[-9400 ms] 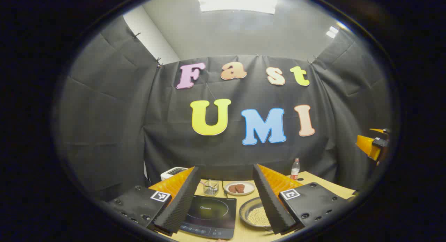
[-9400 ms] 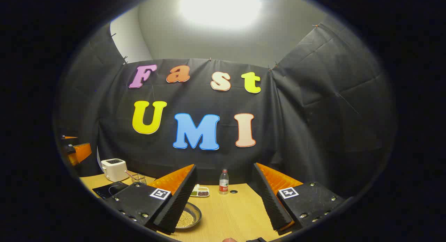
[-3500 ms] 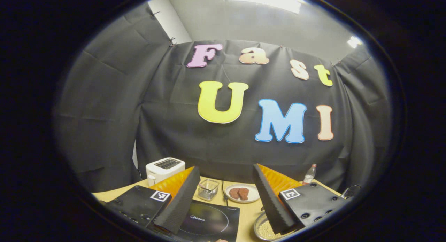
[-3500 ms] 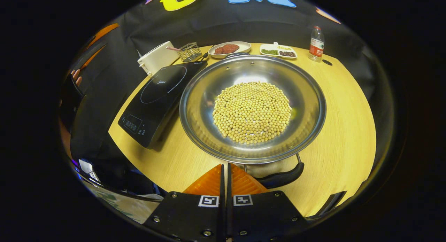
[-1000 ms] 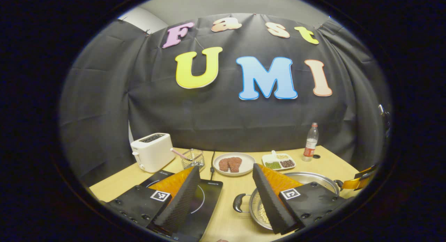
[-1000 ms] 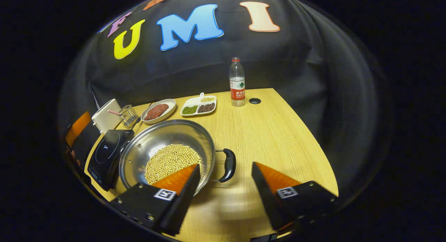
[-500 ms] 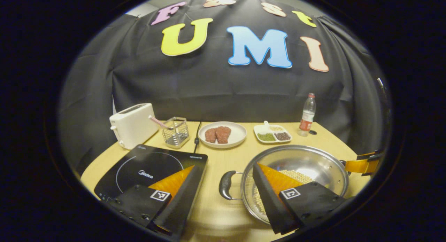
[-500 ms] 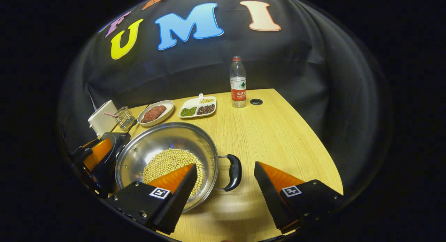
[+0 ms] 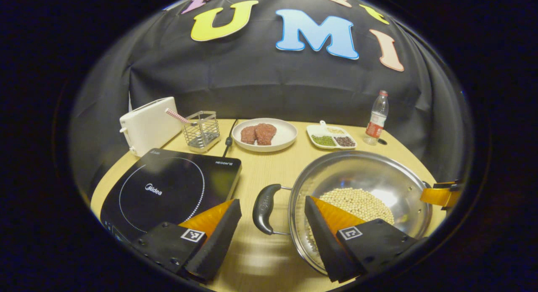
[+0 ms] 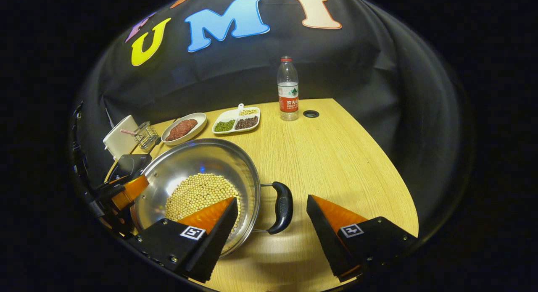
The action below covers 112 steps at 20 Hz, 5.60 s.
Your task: First push the handle of the pot to place it horizontally, then grasp the pot with both hands and set it on the induction cooktop.
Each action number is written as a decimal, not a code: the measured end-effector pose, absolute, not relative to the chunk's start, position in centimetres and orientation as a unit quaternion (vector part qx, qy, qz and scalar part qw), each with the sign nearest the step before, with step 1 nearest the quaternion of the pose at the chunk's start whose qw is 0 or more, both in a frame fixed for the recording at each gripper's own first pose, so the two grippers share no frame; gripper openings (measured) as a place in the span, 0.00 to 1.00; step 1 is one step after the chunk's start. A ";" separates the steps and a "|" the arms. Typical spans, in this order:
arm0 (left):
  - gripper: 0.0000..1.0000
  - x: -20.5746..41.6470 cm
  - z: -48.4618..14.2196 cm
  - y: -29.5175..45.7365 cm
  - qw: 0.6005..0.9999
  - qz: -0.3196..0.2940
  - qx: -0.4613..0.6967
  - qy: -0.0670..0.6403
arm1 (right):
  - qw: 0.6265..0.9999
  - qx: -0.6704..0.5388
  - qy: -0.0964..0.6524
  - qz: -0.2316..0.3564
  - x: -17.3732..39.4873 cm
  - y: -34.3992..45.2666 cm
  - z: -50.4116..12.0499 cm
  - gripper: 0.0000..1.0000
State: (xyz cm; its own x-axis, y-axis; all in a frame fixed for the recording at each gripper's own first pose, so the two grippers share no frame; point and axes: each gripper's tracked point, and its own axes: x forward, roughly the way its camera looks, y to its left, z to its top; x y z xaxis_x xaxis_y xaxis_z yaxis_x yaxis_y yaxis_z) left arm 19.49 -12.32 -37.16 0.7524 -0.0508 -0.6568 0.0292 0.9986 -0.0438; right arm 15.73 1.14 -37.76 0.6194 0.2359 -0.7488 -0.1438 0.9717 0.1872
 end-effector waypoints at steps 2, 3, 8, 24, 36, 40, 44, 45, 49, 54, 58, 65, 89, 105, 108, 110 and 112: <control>1.00 19.4 -37.8 -12.5 0.933 -0.024 -0.011 0.359 | 0.896 0.048 0.427 0.109 15.7 1.0 -38.3 1.00; 1.00 19.4 -38.2 -12.4 0.932 -0.024 -0.007 0.363 | 0.894 0.048 0.431 0.111 15.7 1.0 -38.5 1.00; 0.93 19.0 -39.0 -12.6 0.927 -0.022 -0.004 0.375 | 0.883 0.052 0.449 0.128 15.4 1.6 -39.6 0.83; 0.66 17.8 -37.4 -14.2 0.934 0.000 0.016 0.356 | 0.894 0.006 0.424 0.144 16.0 1.0 -38.5 0.61; 0.66 15.8 -32.1 -12.5 0.947 0.053 0.003 0.316 | 0.910 -0.004 0.379 0.168 15.5 1.2 -34.1 0.60; 0.66 15.0 -31.7 -10.5 0.947 0.063 -0.011 0.313 | 0.911 -0.011 0.373 0.174 15.0 2.9 -32.9 0.60; 0.66 14.7 -31.1 -7.7 0.951 0.057 -0.017 0.303 | 0.918 -0.025 0.361 0.159 13.6 5.2 -31.3 0.61; 0.70 14.9 -31.1 -6.9 0.953 0.051 -0.017 0.299 | 0.920 -0.023 0.361 0.154 13.2 5.9 -30.9 0.60; 0.70 15.8 -30.9 -2.9 0.954 0.028 -0.014 0.299 | 0.924 -0.018 0.361 0.126 11.5 9.3 -29.6 0.61; 0.66 16.3 -31.1 3.1 0.954 0.019 -0.009 0.299 | 0.923 -0.012 0.368 0.114 10.0 14.5 -29.4 0.61; 0.70 16.9 -31.8 8.1 0.953 0.022 -0.015 0.302 | 0.923 -0.017 0.366 0.114 9.5 19.4 -29.0 0.60; 0.66 18.1 -33.1 16.5 0.951 0.033 -0.011 0.306 | 0.919 -0.012 0.373 0.123 9.5 27.4 -29.5 0.60; 1.00 21.2 -33.9 25.1 0.956 0.063 0.016 0.288 | 0.925 0.006 0.350 0.147 12.7 34.5 -28.0 0.94; 0.91 10.6 -13.8 11.1 0.992 0.071 0.016 0.103 | 0.968 -0.010 0.194 0.157 6.5 16.7 -16.5 0.97; 0.91 6.8 -10.4 5.8 0.995 0.057 -0.001 0.078 | 0.973 0.000 0.168 0.160 4.4 12.1 -14.1 0.97; 1.00 4.5 -8.8 2.9 0.997 0.049 -0.007 0.065 | 0.976 0.002 0.149 0.161 3.0 9.2 -12.6 0.97; 0.99 2.7 -7.4 0.5 0.997 0.047 -0.005 0.059 | 0.978 0.003 0.134 0.159 1.6 6.6 -11.3 0.97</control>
State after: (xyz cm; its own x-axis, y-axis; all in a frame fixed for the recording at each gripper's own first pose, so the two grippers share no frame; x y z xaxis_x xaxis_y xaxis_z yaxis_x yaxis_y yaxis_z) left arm 2.65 0.52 -7.37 0.9887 0.0930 -0.1174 -0.0942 0.9955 -0.0048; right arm 1.61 6.63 -11.32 0.9136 0.3122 -0.2604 -0.3106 0.9493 0.0484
